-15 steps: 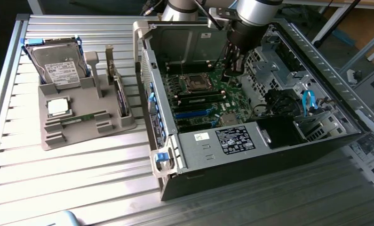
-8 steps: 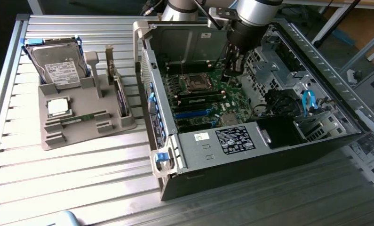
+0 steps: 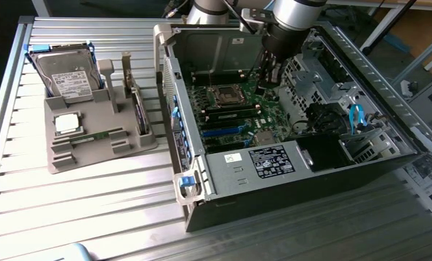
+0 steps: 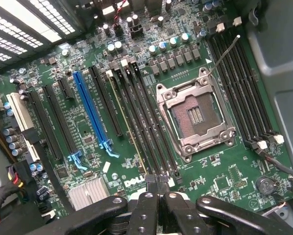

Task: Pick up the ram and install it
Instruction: 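Press down the ram until it locks into place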

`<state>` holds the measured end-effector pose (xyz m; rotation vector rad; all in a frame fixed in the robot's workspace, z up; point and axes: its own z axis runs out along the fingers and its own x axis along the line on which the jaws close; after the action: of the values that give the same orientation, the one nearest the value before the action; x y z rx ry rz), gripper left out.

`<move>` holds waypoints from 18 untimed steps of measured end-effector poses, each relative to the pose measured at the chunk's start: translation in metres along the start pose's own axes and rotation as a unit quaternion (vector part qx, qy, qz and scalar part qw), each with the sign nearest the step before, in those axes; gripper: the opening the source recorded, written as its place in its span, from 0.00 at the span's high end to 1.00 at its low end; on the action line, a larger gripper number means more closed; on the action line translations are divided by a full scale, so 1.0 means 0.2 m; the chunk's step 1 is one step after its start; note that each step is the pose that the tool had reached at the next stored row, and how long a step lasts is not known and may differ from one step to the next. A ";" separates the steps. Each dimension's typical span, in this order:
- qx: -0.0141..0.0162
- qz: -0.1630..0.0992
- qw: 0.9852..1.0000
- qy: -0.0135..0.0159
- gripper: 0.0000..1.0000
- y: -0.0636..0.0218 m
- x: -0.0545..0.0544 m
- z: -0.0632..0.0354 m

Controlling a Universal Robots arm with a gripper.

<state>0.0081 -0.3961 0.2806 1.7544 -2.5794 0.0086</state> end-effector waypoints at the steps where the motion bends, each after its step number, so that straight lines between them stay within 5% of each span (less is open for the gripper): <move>1: 0.000 0.001 1.000 0.000 0.89 0.000 0.00 0.000; 18: 0.000 0.023 1.000 0.000 0.89 0.000 0.00 0.005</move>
<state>0.0081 -0.3961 0.2795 1.6950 -2.6186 0.0078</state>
